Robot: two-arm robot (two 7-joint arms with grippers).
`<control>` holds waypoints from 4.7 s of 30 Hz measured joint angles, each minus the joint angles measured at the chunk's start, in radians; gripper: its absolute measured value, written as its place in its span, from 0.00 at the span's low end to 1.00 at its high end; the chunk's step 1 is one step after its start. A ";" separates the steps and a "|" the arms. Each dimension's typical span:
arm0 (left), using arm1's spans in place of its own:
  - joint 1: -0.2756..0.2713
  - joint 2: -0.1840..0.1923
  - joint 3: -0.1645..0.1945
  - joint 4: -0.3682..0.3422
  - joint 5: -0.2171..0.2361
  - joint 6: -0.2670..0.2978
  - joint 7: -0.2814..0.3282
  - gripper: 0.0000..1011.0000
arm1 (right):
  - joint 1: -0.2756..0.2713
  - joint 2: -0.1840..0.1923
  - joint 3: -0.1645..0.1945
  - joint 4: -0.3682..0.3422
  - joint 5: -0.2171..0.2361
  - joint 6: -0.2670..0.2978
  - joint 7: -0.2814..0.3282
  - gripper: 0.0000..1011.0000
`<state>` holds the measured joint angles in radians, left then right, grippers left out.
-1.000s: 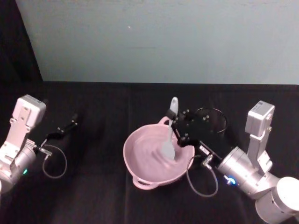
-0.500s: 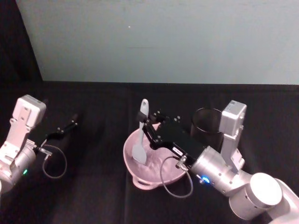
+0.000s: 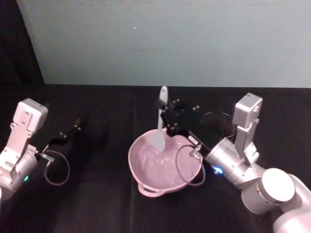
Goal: Use the one hand to pick up the spoon and stir the clear water in the bowl.
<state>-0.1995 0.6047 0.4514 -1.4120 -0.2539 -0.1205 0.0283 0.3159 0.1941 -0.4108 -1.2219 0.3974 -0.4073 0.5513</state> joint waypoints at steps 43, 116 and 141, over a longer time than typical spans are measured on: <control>0.000 0.000 0.000 0.000 0.000 0.000 0.000 0.99 | -0.070 0.029 -0.046 -0.108 0.014 0.057 0.049 0.12; 0.000 0.000 0.000 0.000 0.000 0.000 0.000 0.99 | -0.026 0.035 0.027 -0.051 -0.066 0.031 -0.050 0.12; 0.000 0.000 0.000 0.000 0.000 0.000 0.000 0.99 | -0.140 0.115 0.088 -0.331 0.052 0.210 -0.048 0.12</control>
<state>-0.1995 0.6047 0.4514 -1.4120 -0.2539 -0.1206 0.0283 0.1754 0.3095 -0.3232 -1.5528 0.4495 -0.1972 0.5030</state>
